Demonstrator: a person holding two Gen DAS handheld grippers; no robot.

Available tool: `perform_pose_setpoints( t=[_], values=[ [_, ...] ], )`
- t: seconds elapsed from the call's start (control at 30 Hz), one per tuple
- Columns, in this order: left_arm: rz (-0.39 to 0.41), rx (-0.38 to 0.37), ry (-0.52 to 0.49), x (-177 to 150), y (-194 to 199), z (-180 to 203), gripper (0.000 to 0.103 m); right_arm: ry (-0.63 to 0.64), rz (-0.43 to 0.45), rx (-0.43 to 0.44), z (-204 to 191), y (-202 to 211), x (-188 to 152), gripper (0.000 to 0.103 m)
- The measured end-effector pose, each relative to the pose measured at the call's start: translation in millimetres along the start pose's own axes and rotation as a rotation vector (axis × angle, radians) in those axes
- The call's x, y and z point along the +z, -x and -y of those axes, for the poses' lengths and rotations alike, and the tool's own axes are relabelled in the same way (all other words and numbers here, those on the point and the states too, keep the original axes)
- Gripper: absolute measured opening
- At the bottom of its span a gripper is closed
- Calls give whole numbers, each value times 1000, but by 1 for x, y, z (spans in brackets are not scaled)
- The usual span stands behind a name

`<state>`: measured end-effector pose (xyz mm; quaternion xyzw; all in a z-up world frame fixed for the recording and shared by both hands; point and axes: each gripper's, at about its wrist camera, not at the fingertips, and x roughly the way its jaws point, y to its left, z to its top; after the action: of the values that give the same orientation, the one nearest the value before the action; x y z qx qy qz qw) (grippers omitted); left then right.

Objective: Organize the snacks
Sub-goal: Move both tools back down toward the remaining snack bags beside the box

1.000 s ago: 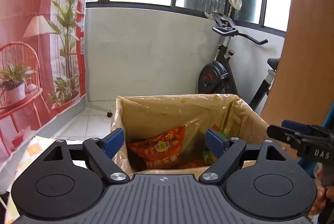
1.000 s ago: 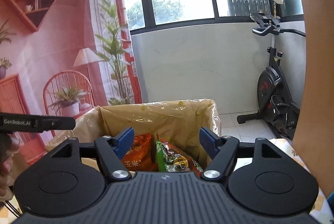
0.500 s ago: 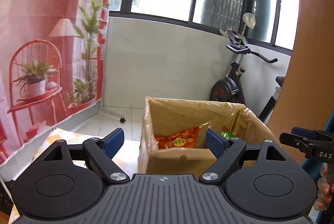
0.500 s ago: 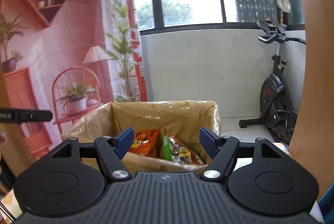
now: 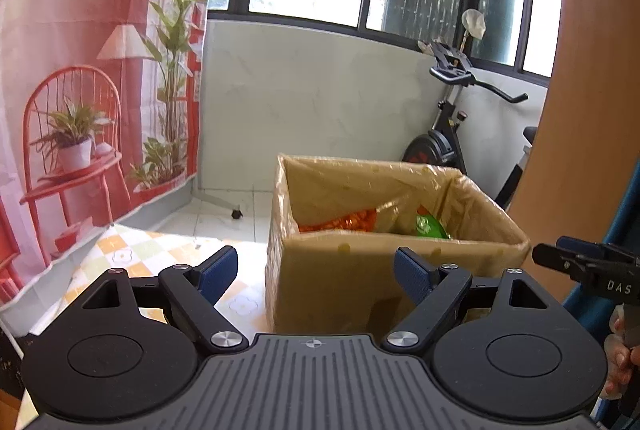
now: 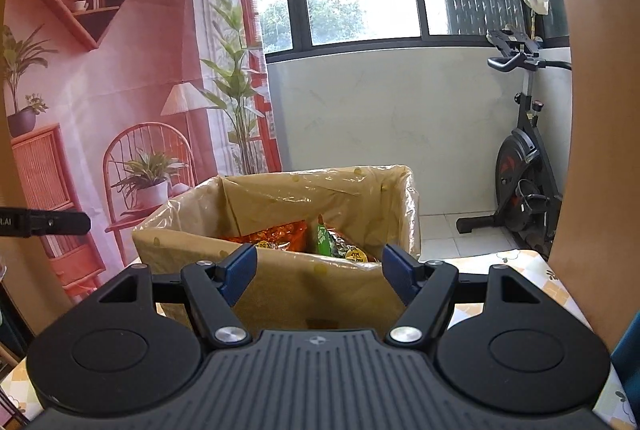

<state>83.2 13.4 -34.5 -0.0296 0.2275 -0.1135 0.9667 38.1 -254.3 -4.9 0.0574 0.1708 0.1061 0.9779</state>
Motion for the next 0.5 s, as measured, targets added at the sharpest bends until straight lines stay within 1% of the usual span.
perform_pose_setpoints(
  t=[0.13,0.27,0.43,0.5],
  values=[
    [-27,-22,6,-10,-1,1,87,-5,2,-2,-2,6,-5,72],
    [-65,-50,3,-22,-5,6,87,4,-8,-12,-3,11,-17,72],
    [-103,-88,-3,-38,-13,18,86,-3,-56,-19,6,13,-42,72],
    [-122,-114,4,-44,-19,24,86,-20,-93,-29,15,12,-53,72]
  ],
)
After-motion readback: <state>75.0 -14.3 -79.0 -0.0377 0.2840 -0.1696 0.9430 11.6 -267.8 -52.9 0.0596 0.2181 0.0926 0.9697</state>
